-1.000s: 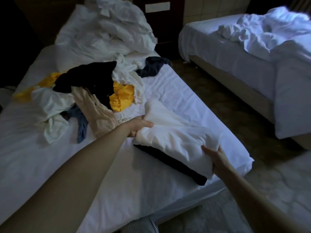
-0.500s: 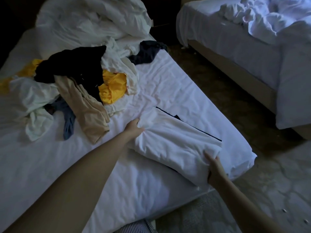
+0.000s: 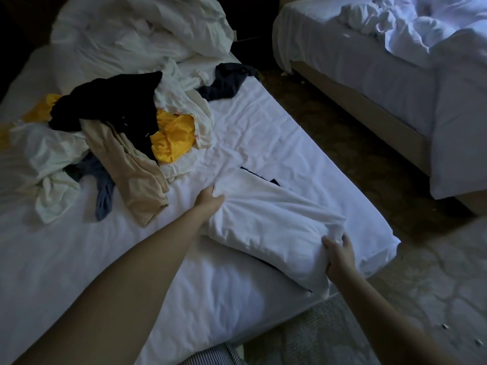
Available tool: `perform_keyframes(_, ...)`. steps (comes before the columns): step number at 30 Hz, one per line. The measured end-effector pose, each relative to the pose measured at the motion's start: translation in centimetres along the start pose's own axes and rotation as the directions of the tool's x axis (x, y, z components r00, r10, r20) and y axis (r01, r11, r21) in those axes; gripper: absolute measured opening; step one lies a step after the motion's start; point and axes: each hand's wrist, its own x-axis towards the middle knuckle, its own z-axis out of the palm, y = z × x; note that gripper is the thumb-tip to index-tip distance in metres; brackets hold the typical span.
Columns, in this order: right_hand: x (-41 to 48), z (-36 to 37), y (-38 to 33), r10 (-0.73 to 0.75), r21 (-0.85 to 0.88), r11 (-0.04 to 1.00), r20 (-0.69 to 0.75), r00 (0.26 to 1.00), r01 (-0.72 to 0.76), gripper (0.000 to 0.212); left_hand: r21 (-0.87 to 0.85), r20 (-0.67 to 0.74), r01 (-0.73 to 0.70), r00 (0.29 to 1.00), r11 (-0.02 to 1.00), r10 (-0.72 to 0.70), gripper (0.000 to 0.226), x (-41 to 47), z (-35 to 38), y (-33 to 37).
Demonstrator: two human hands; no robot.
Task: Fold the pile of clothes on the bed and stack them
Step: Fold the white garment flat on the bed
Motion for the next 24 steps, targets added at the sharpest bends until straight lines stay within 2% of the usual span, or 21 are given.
perform_keyframes(2, -0.4, 0.9, -0.6, -0.102, -0.173, 0.982, -0.145, 0.984, 0.077, 0.062, 0.347, -0.074, -0.021, 0.996, 0.938, 0.05, 0.058, -0.2, 0.3, 0.9)
perform_keyframes(3, -0.6, 1.5, -1.1, -0.191, -0.287, 0.949, -0.195, 0.962, 0.13, 0.065, 0.498, -0.13, -0.04, 0.984, 0.866, 0.12, 0.063, -0.4, 0.5, 1.6)
perform_keyframes(4, -0.9, 2.1, -1.5, -0.32, -0.444, 0.872, -0.198, 0.927, 0.206, 0.067, 0.597, -0.161, -0.079, 0.963, 0.798, 0.216, 0.066, -0.7, 1.0, 2.4)
perform_keyframes(5, -1.1, 2.7, -1.8, -0.448, -0.613, 0.734, -0.115, 0.887, 0.291, 0.066, 0.649, -0.143, -0.15, 0.939, 0.746, 0.314, 0.066, -0.9, 1.5, 3.2)
perform_keyframes(6, -1.2, 3.5, -1.9, -0.535, -0.741, 0.554, 0.032, 0.844, 0.38, 0.064, 0.67, -0.081, -0.25, 0.911, 0.698, 0.404, 0.063, -1.2, 2.2, 3.9)
perform_keyframes(7, -1.2, 4.4, -1.8, -0.562, -0.806, 0.372, 0.2, 0.803, 0.461, 0.059, 0.674, 0.013, -0.358, 0.88, 0.646, 0.475, 0.059, -1.5, 3.2, 4.5)
perform_keyframes(8, -1.1, 5.3, -1.5, -0.529, -0.823, 0.232, 0.341, 0.777, 0.519, 0.054, 0.655, 0.113, -0.462, 0.842, 0.598, 0.527, 0.058, -1.9, 4.4, 4.7)
perform_keyframes(9, -0.9, 6.2, -1.0, -0.468, -0.82, 0.144, 0.437, 0.768, 0.554, 0.052, 0.632, 0.207, -0.543, 0.805, 0.553, 0.555, 0.059, -2.2, 5.6, 4.8)
perform_keyframes(10, -0.7, 7.1, -0.3, -0.405, -0.813, 0.104, 0.491, 0.771, 0.573, 0.052, 0.627, 0.296, -0.596, 0.778, 0.502, 0.554, 0.059, -2.5, 6.7, 4.6)
perform_keyframes(11, -0.4, 7.6, 0.4, -0.353, -0.809, 0.091, 0.519, 0.778, 0.581, 0.052, 0.646, 0.366, -0.618, 0.765, 0.447, 0.529, 0.056, -2.6, 7.5, 4.0)
perform_keyframes(13, 0.3, 7.8, 1.8, -0.334, -0.81, 0.077, 0.529, 0.78, 0.581, 0.052, 0.718, 0.402, -0.562, 0.817, 0.41, 0.414, 0.051, -2.1, 8.4, 2.4)
perform_keyframes(15, 1.1, 7.2, 2.5, -0.36, -0.831, 0.073, 0.493, 0.792, 0.551, 0.053, 0.756, 0.298, -0.431, 0.897, 0.492, 0.328, 0.057, -1.2, 7.9, 1.0)
perform_keyframes(17, 1.8, 6.7, 2.8, -0.365, -0.863, 0.114, 0.424, 0.829, 0.492, 0.055, 0.756, 0.177, -0.316, 0.942, 0.574, 0.286, 0.059, -0.1, 7.2, 0.3)
perform_keyframes(21, 1.9, 6.9, 2.7, -0.355, -0.89, 0.197, 0.326, 0.876, 0.411, 0.057, 0.724, 0.003, -0.154, 0.975, 0.672, 0.22, 0.056, 1.1, 6.6, 0.0)
perform_keyframes(24, 1.6, 6.9, 2.7, -0.352, -0.892, 0.179, 0.335, 0.874, 0.414, 0.058, 0.715, -0.005, -0.13, 0.982, 0.687, 0.19, 0.056, 0.9, 6.4, 0.2)
